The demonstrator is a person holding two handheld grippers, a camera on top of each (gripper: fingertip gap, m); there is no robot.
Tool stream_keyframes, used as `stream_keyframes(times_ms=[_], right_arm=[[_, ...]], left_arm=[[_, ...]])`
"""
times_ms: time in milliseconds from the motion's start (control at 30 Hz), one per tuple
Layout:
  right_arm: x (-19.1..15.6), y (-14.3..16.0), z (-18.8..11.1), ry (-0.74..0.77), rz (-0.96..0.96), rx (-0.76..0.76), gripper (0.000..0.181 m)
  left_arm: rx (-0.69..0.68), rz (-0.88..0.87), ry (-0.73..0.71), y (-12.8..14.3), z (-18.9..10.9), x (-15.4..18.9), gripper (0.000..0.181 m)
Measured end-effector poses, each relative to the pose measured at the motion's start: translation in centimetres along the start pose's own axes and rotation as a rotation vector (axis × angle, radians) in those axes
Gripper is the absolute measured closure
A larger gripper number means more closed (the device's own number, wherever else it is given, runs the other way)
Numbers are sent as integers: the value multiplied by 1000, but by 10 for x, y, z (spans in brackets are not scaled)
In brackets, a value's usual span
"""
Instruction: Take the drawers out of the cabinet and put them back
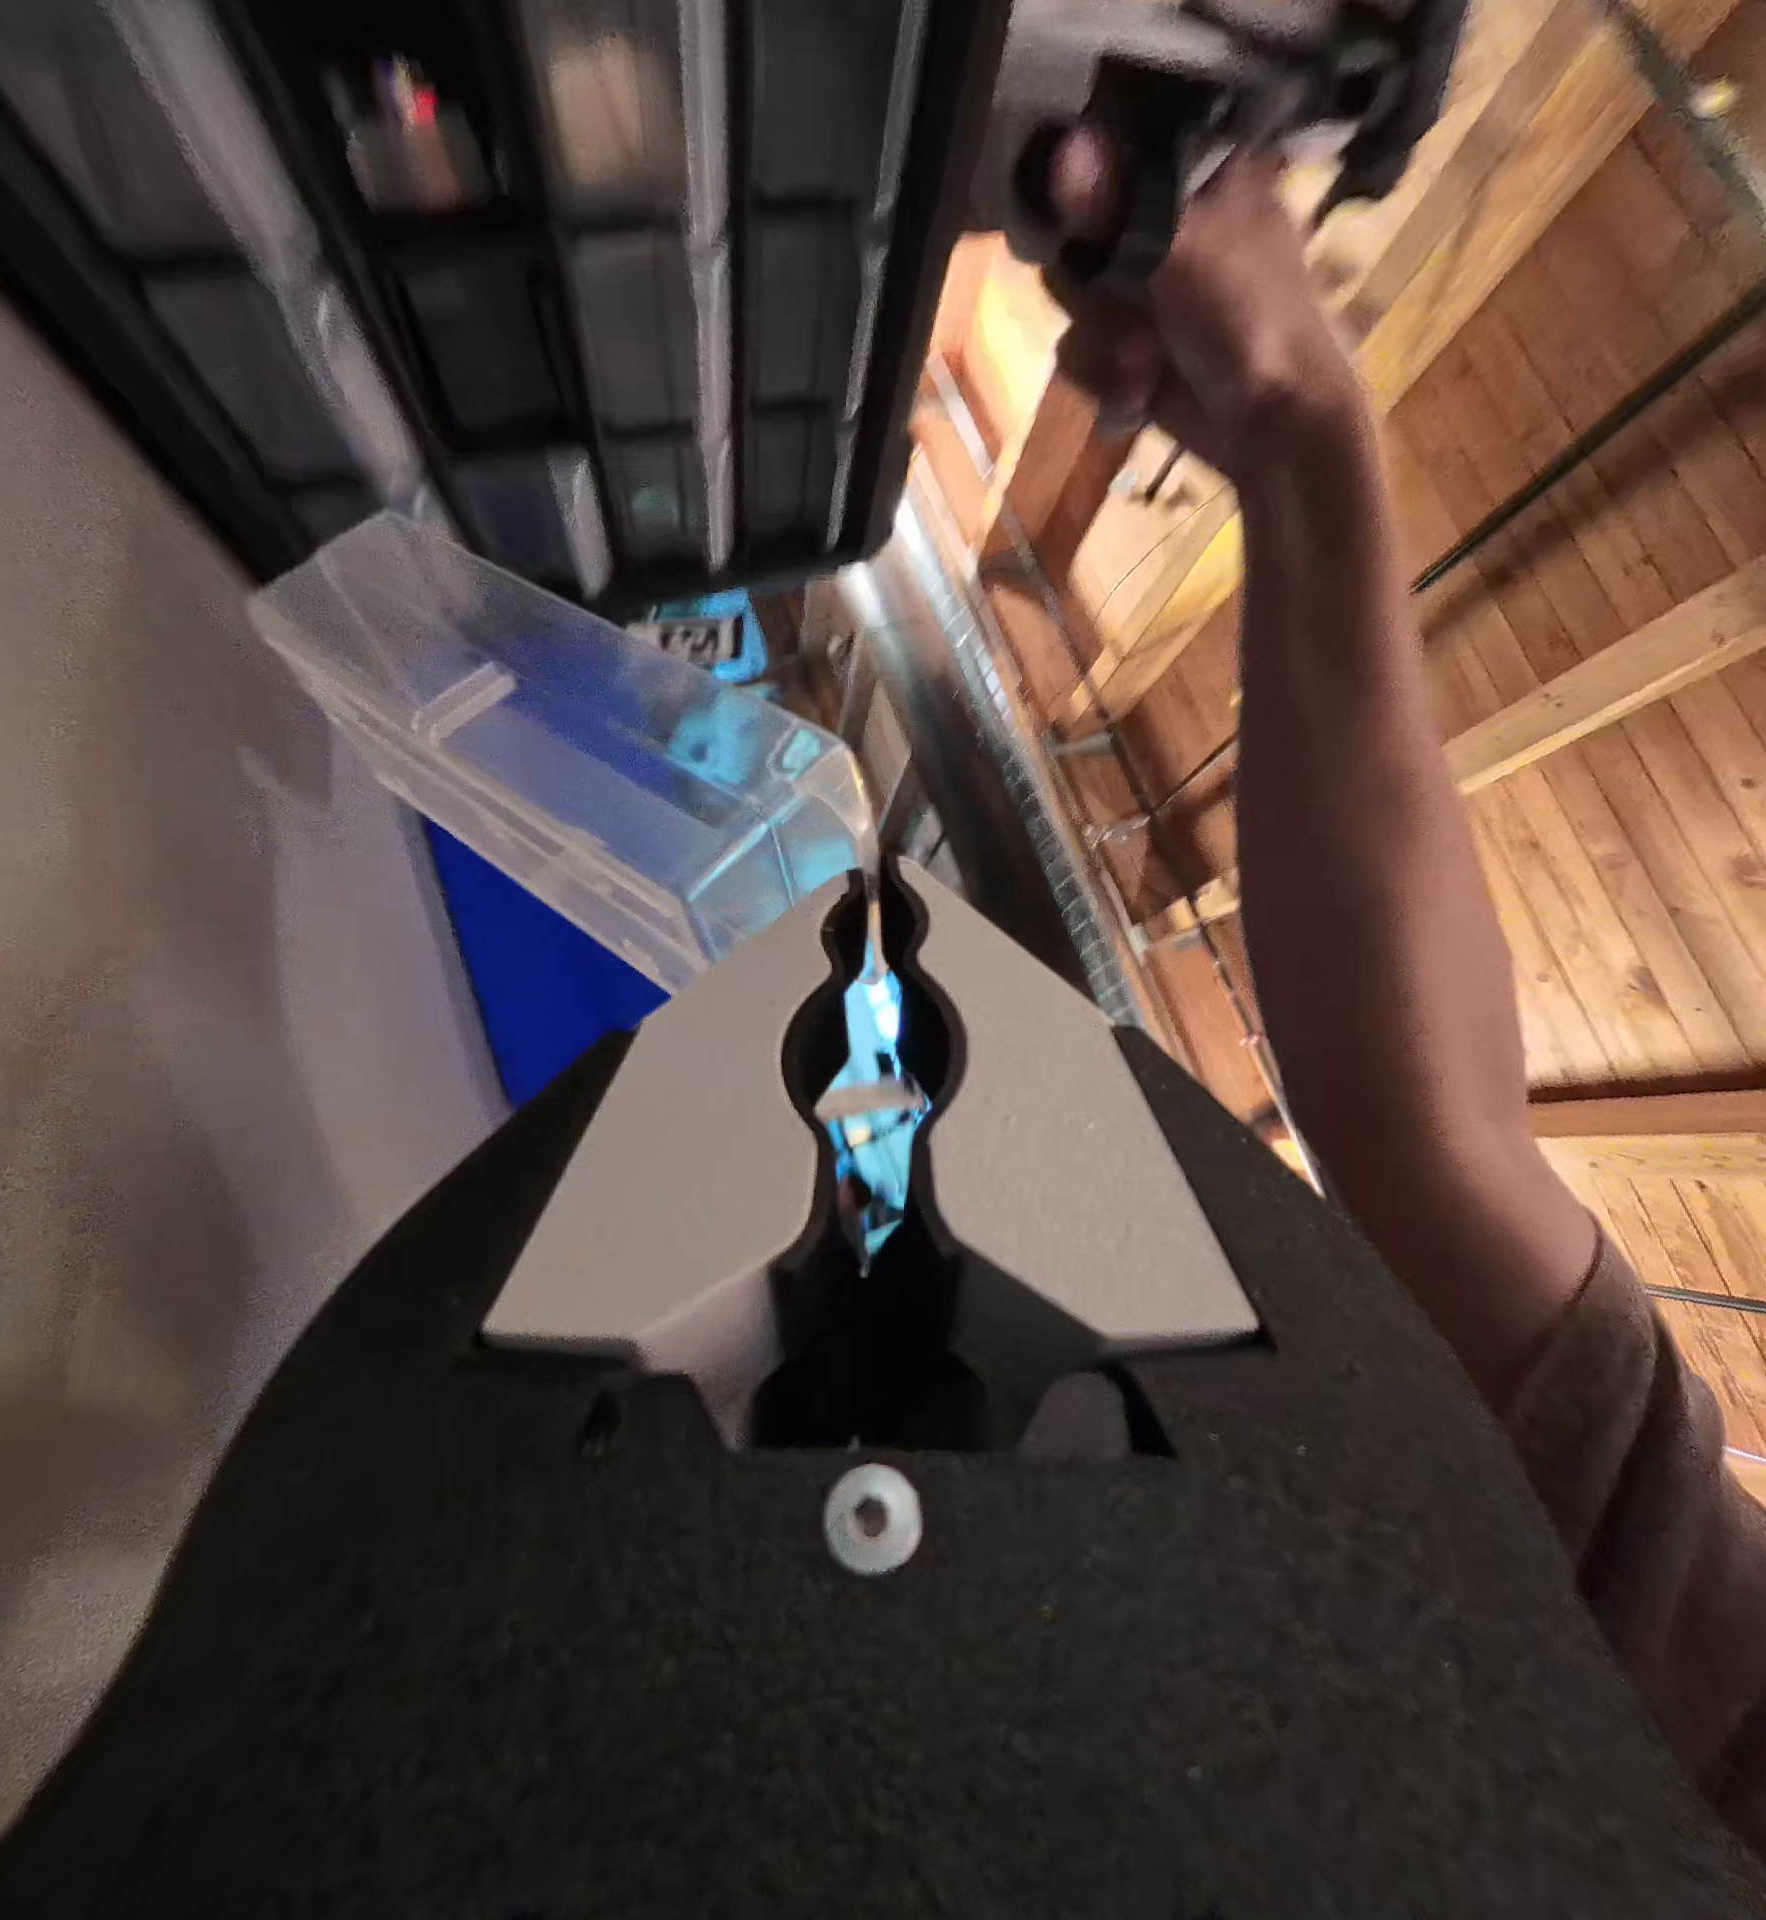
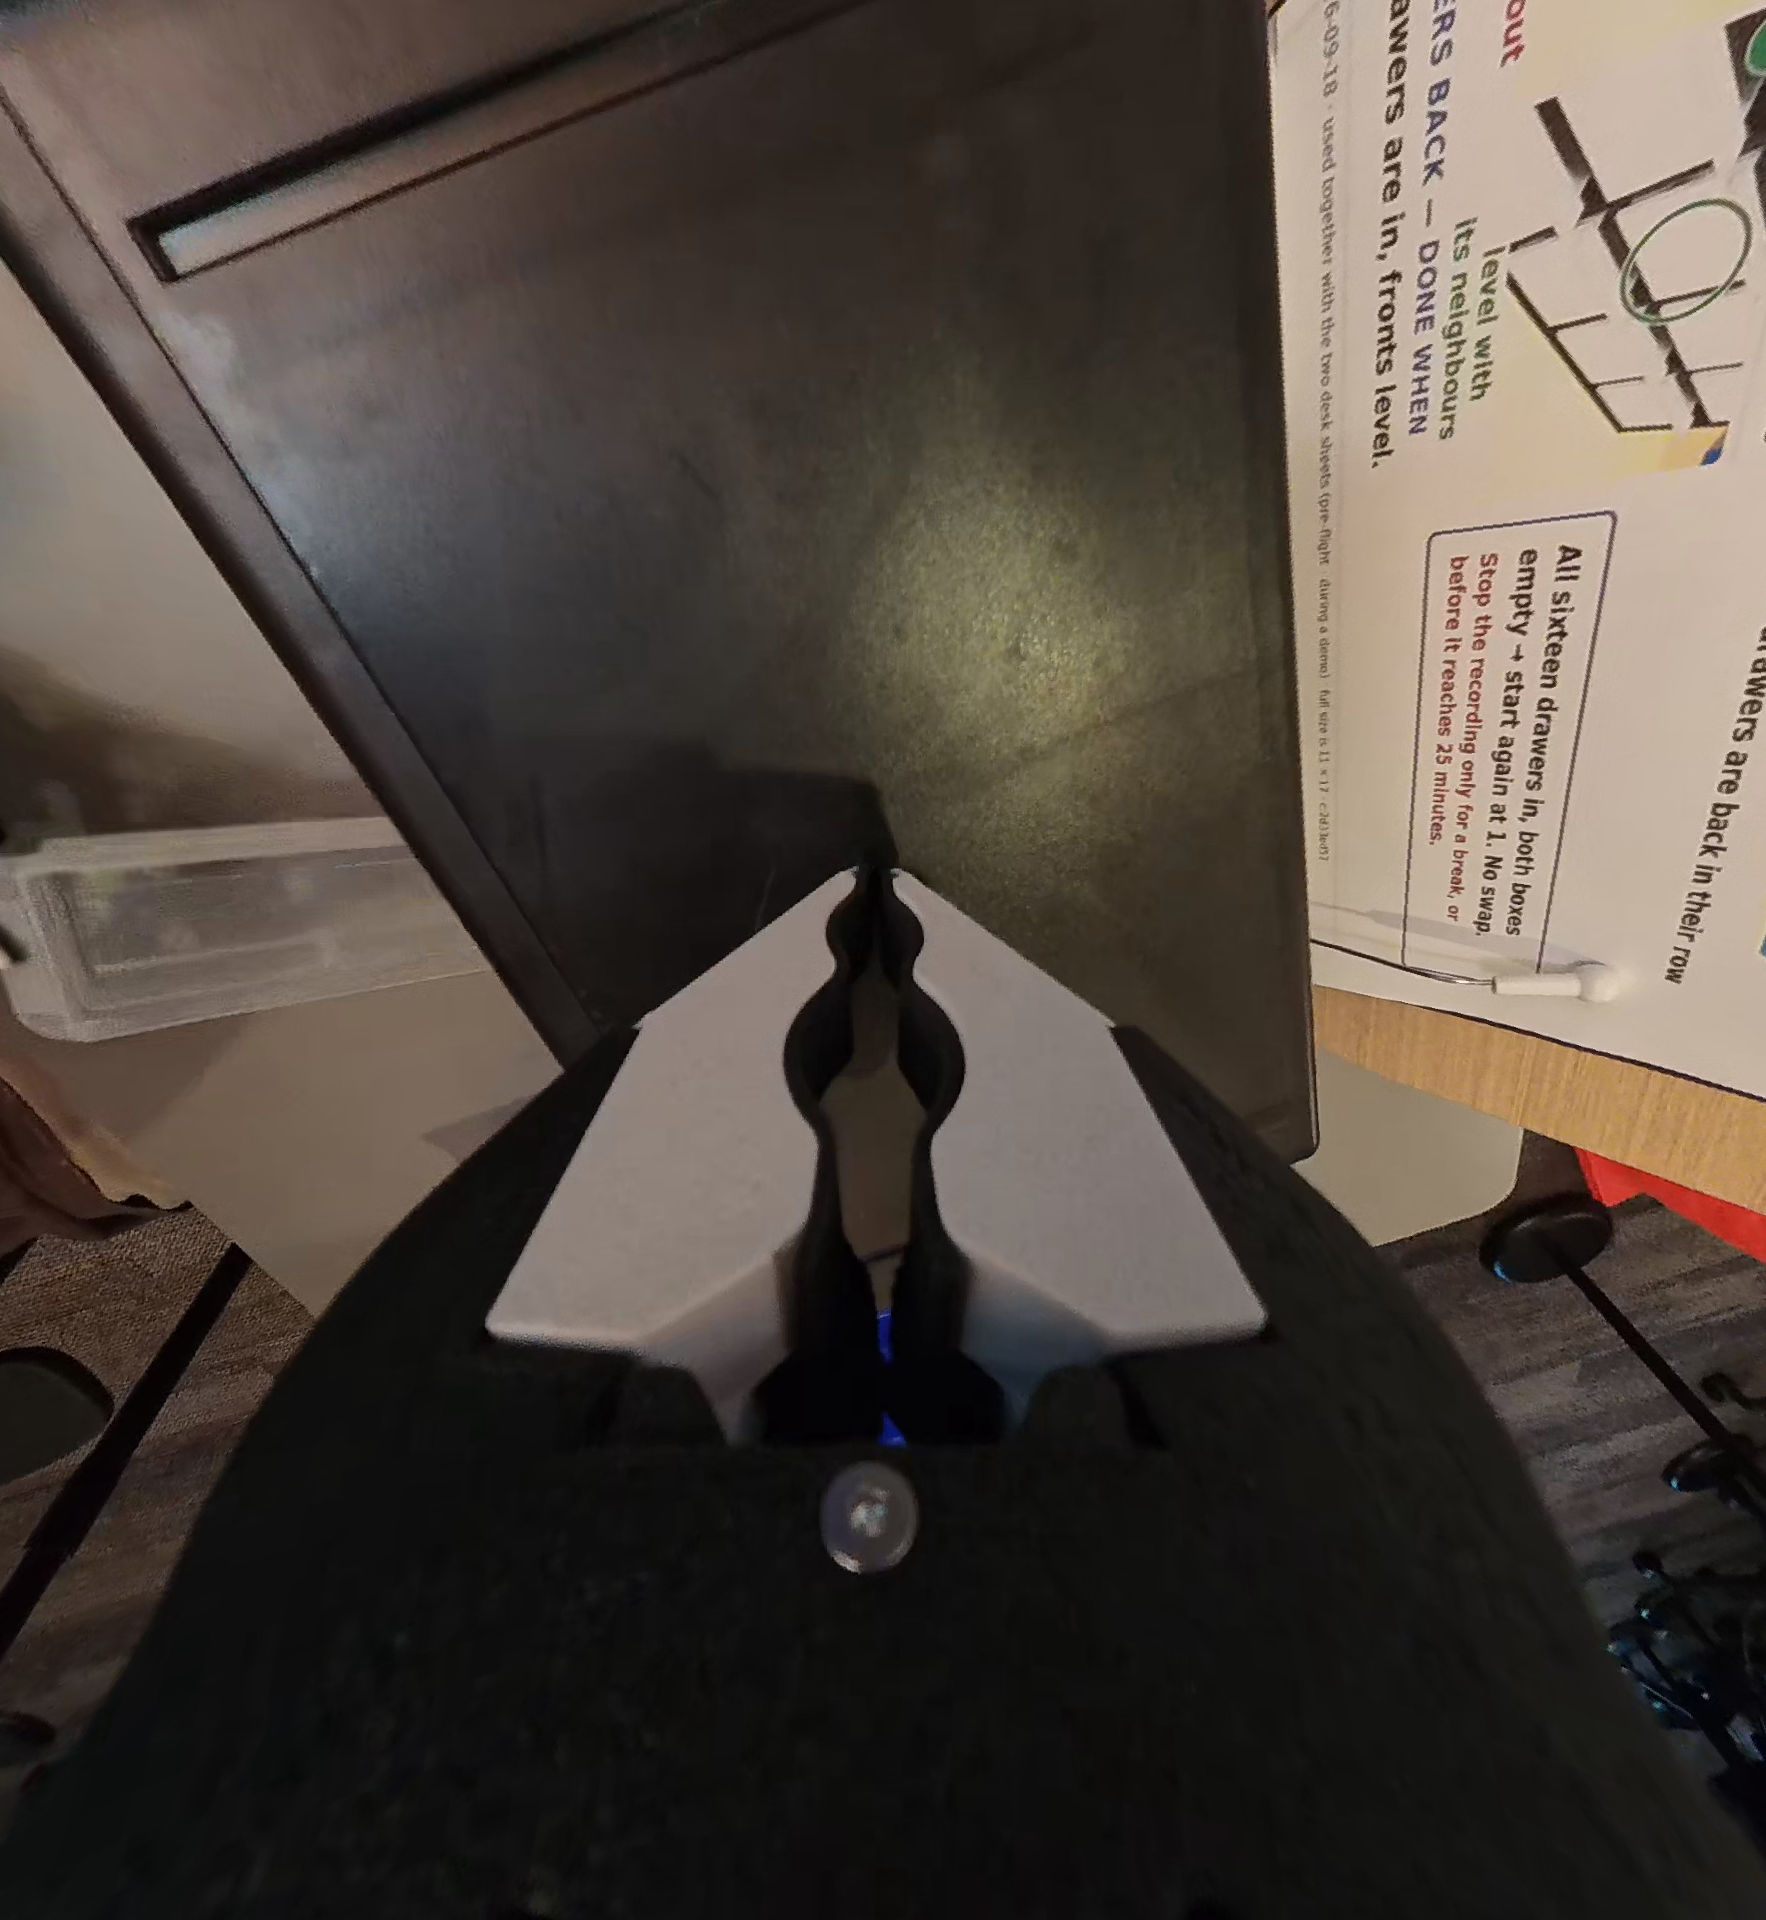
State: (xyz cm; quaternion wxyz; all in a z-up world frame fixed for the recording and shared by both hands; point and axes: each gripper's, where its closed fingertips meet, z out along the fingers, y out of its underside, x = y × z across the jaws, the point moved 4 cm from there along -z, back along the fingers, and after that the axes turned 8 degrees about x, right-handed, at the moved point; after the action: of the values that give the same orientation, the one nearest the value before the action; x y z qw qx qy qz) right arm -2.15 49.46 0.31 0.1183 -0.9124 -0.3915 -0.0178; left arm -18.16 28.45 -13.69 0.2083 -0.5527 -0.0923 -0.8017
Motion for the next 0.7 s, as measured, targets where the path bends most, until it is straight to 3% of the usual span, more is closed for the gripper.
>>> stream_keyframes(times_ms=[200,400,533,633,700], right_arm=[[1,0,0,-9,43,4,181],[-3,0,0,94,14,-10,181],[-5,-1,0,154,-51,-19,181],[-4,-1,0,135,-28,-14,181],[-4,-1,0,130,-29,-1,181]], left_arm=[[-258,-88,-196,22,-26,-2,181],[-424,-44,-416,4,-62,-10,177],[-514,-111,-504,-3,-80,-22,174],[-550,-154,-498,-11,-84,-26,174],[-581,-74,-492,-17,-84,-27,173]])
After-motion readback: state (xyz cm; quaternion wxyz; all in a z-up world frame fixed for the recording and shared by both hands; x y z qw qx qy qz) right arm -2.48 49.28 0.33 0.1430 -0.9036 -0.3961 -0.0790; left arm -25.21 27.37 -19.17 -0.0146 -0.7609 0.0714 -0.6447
